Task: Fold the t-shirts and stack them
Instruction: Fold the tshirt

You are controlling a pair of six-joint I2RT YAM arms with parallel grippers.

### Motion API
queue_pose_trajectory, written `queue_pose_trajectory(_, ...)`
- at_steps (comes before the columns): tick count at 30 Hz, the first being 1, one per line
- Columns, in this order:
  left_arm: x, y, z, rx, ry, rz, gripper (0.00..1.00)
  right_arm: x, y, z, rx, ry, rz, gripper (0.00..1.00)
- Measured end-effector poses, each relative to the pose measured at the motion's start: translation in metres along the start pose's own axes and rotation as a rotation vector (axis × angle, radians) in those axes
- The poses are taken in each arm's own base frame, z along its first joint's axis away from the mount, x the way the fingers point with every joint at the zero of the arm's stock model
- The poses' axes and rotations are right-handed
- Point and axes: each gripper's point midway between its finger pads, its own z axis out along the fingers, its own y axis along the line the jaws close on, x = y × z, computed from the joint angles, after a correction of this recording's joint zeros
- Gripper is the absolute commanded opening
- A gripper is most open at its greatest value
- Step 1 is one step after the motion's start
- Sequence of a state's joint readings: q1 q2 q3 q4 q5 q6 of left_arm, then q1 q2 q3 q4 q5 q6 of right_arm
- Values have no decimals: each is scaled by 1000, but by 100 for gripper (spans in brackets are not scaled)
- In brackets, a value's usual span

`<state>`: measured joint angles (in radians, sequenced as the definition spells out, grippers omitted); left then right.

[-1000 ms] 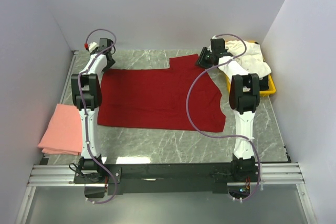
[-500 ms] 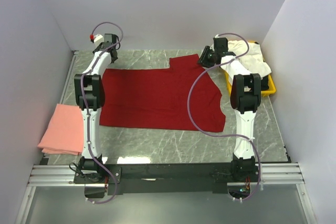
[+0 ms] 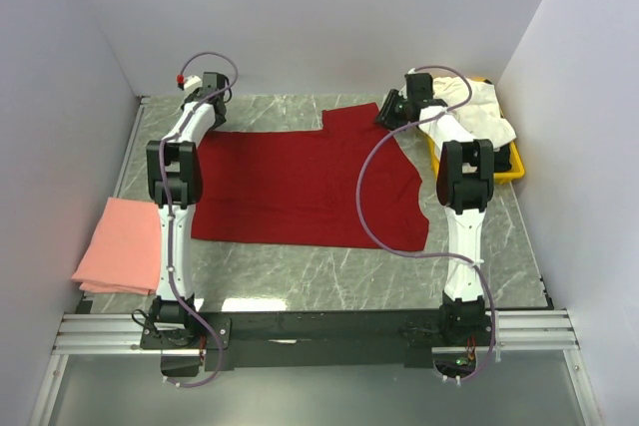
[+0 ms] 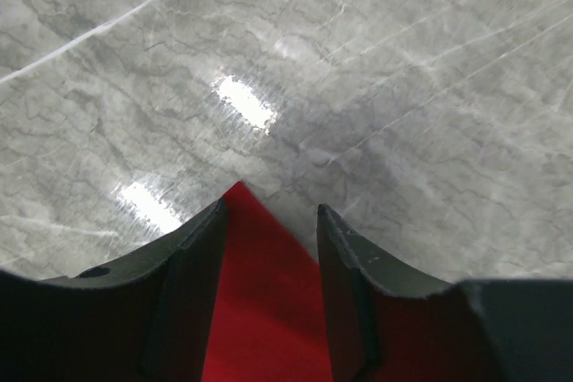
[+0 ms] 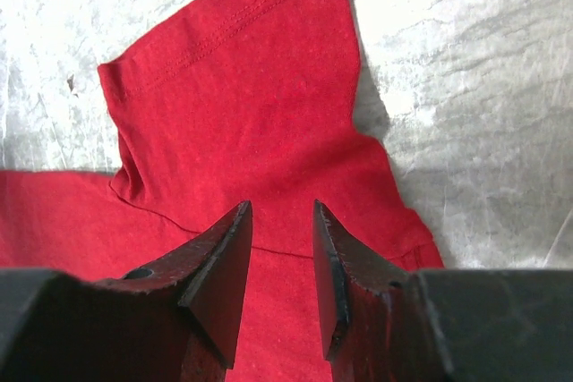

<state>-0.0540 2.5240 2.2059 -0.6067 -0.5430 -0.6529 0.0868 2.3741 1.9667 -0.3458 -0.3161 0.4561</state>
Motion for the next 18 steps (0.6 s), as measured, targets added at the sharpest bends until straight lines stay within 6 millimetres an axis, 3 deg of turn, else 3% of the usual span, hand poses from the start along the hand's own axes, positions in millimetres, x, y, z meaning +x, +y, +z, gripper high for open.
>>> queue_pose_trajectory(5, 3, -1, 4, -5, 6, 10, 43, -4, 0, -2, -6, 0, 12, 40)
queue_pose_trajectory(15, 5, 1, 4, -8, 13, 23, 4, -11, 2, -7, -12, 1, 42, 42)
queue_pose_trajectory(18, 5, 0, 4, -1, 7, 18, 0, -17, 4, -7, -9, -8, 57, 43)
